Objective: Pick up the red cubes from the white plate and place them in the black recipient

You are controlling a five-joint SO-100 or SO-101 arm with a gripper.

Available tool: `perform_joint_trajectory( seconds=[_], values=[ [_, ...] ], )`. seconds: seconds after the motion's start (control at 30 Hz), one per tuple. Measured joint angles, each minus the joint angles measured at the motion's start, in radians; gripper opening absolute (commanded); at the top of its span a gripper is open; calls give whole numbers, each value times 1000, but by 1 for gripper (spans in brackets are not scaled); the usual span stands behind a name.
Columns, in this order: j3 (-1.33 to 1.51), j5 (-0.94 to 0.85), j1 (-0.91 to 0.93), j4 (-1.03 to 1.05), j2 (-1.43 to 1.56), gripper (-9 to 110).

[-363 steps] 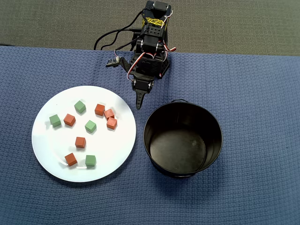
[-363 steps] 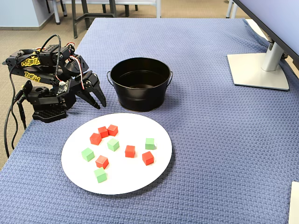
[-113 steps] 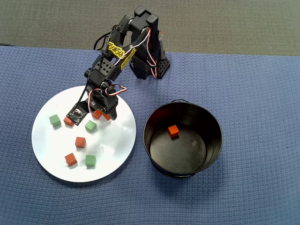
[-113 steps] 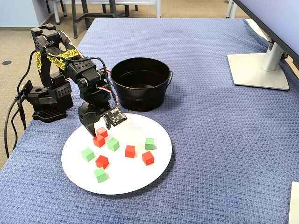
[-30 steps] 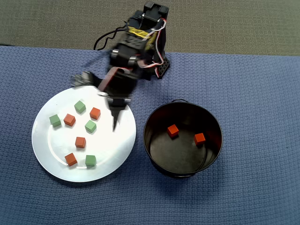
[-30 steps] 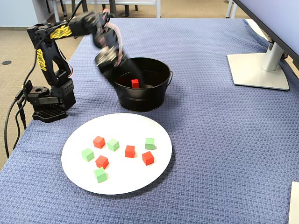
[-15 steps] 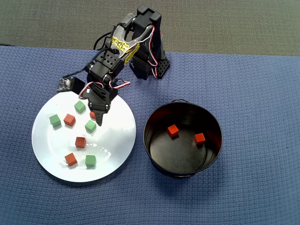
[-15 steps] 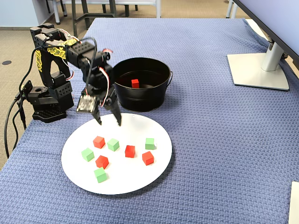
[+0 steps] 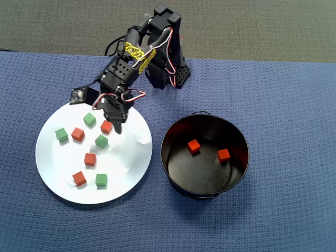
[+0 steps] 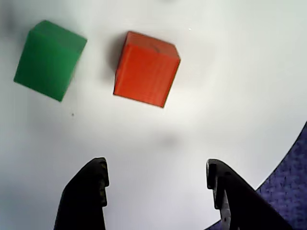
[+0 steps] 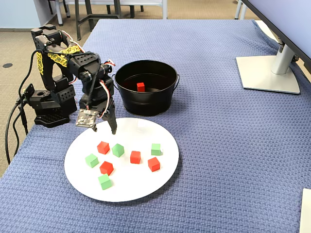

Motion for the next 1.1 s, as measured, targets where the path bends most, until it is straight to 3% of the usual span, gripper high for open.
perform_joint_trajectory(
  seconds=[0.67, 1.1],
  values=[
    [-6, -6, 67, -141, -140, 17],
    [-48, 232, 107, -215, -178, 15]
  ],
)
